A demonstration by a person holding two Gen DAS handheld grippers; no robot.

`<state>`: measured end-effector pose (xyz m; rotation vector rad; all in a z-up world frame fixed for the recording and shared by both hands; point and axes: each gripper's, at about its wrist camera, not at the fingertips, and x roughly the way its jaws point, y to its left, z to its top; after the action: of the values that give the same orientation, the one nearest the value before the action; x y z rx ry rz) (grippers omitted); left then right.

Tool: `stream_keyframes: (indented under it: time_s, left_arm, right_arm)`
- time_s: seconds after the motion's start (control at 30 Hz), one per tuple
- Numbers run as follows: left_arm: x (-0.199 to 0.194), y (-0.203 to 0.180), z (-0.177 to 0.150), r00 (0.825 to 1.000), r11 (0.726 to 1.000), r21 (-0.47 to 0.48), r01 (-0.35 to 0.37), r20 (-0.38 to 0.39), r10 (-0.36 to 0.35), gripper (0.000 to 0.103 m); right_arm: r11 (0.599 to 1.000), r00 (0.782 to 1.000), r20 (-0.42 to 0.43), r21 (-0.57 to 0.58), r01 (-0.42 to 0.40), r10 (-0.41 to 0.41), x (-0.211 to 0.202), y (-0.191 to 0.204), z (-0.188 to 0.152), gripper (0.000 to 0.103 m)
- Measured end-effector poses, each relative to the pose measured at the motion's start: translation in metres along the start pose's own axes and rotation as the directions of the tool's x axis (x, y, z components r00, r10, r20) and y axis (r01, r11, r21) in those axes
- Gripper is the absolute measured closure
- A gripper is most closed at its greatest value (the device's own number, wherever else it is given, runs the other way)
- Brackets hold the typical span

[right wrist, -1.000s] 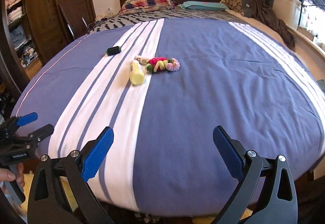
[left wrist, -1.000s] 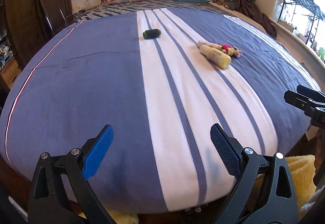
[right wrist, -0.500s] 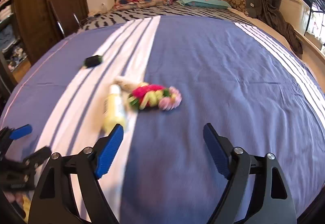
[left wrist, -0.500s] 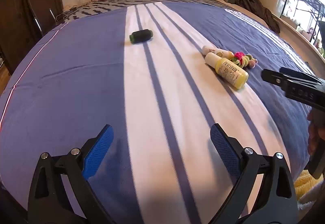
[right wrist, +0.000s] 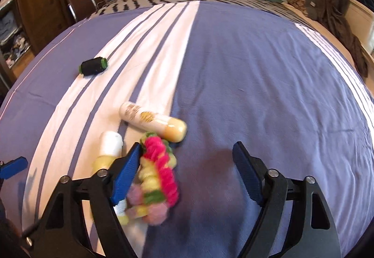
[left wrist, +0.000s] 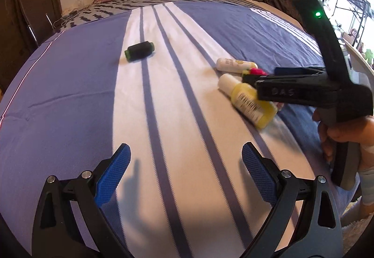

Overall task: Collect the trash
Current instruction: 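Grasp the pom-pom garland with the right tool while the left tool grasps the yellow bottle, then carry the garland and yellow bottle down into the bin and open both tools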

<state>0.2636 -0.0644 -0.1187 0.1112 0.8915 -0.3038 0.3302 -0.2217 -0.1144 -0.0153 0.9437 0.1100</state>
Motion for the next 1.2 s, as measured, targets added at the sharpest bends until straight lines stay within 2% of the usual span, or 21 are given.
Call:
stream_keyframes:
  time_s: [0.03,0.1,0.13,0.2,0.5,0.63,0.77,0.83,0.87,1.03,1.1,1.2]
  left_arm:
    - [0.001,-0.003,0.002,1.000,1.000,0.001,0.007,0.001,-0.007,0.012]
    - [0.003,-0.010,0.006,1.000,1.000,0.010,0.020,0.003,-0.020,0.012]
    - [0.004,-0.015,0.008,1.000,0.999,0.018,0.027,0.003,-0.027,0.012]
    - [0.006,-0.024,0.012,0.999,0.999,0.031,0.040,0.004,-0.040,0.012]
    - [0.022,-0.054,0.035,0.996,0.996,0.011,0.088,0.015,-0.088,0.013]
    - [0.041,-0.065,0.046,0.997,0.997,-0.008,0.071,-0.011,-0.071,0.020]
    - [0.064,-0.067,0.047,0.997,0.999,-0.023,0.036,-0.075,-0.037,0.040]
    - [0.063,-0.067,0.046,0.997,1.000,-0.011,0.025,-0.069,-0.025,0.048]
    - [0.060,-0.066,0.044,0.997,1.000,-0.006,0.030,-0.070,-0.030,0.057]
    - [0.045,-0.061,0.026,0.996,0.999,0.023,0.045,-0.073,-0.043,0.059]
    - [0.034,-0.059,0.014,0.997,0.998,0.040,0.045,-0.067,-0.042,0.068]
    - [0.018,-0.059,-0.002,0.997,0.996,0.062,0.059,-0.058,-0.056,0.071]
  right_arm:
    - [1.000,1.000,-0.003,-0.006,-0.009,0.009,0.001,0.002,-0.001,0.048]
    - [1.000,1.000,0.005,-0.007,-0.025,0.025,-0.003,0.001,-0.002,0.071]
    - [0.999,0.999,0.005,-0.004,-0.036,0.036,-0.003,0.001,-0.003,0.076]
    - [0.998,0.998,0.010,-0.003,-0.062,0.062,-0.009,-0.003,-0.007,0.079]
    - [0.997,0.998,0.061,0.070,-0.019,0.015,-0.042,-0.057,-0.030,0.079]
    - [0.997,0.997,0.078,0.083,-0.004,-0.003,-0.055,-0.071,-0.044,0.079]
    - [0.996,0.996,0.085,0.088,-0.009,0.001,-0.067,-0.074,-0.059,0.079]
    - [0.996,0.996,0.086,0.086,-0.010,0.003,-0.071,-0.073,-0.063,0.079]
    - [0.996,0.996,0.087,0.086,-0.010,0.002,-0.074,-0.072,-0.066,0.079]
    - [0.996,0.996,0.085,0.088,-0.012,0.005,-0.084,-0.065,-0.079,0.079]
    - [0.996,0.996,0.087,0.086,-0.020,0.013,-0.088,-0.058,-0.086,0.079]
    - [0.997,0.996,0.087,0.073,-0.018,0.012,-0.095,-0.046,-0.097,0.079]
